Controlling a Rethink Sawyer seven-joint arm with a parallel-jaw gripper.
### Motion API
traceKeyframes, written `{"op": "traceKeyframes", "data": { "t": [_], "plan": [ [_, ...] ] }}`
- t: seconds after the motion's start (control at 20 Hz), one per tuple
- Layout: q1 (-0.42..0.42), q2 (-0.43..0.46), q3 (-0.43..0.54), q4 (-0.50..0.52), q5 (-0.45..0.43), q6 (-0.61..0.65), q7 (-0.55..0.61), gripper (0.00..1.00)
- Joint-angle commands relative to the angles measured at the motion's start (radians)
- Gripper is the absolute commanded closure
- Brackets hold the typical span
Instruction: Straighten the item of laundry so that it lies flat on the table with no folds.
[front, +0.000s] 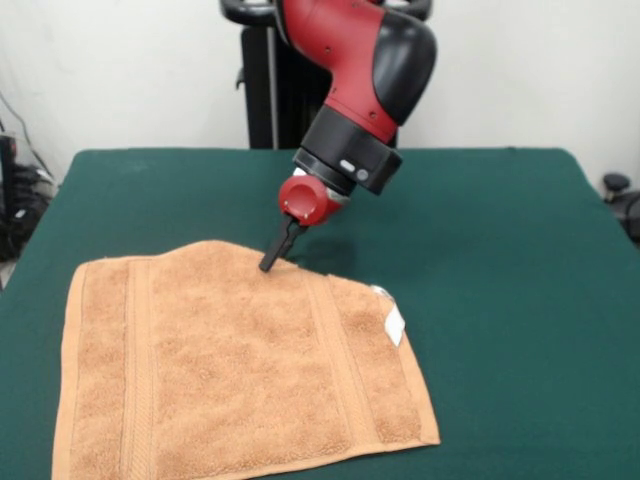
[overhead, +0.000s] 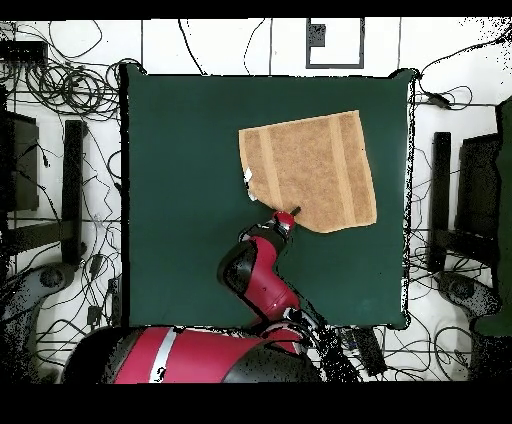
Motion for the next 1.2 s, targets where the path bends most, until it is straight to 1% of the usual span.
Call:
{"op": "traceKeyframes", "data": {
  "t": [0.05,0.5,0.75,1.05,1.2],
  "plan": [
    [-0.047,0.135,0.147,-0.259,0.052,0.104,0.059,0.00],
    [-0.050,0.197,0.156,-0.304,0.034,0.045,0.082,0.00],
    [-0.039,0.211,0.152,-0.311,0.052,0.033,0.078,0.00],
    [-0.016,0.215,0.136,-0.309,0.093,0.043,0.046,0.00],
    [-0.010,0.216,0.128,-0.307,0.099,0.047,0.041,0.00]
  ]
}}
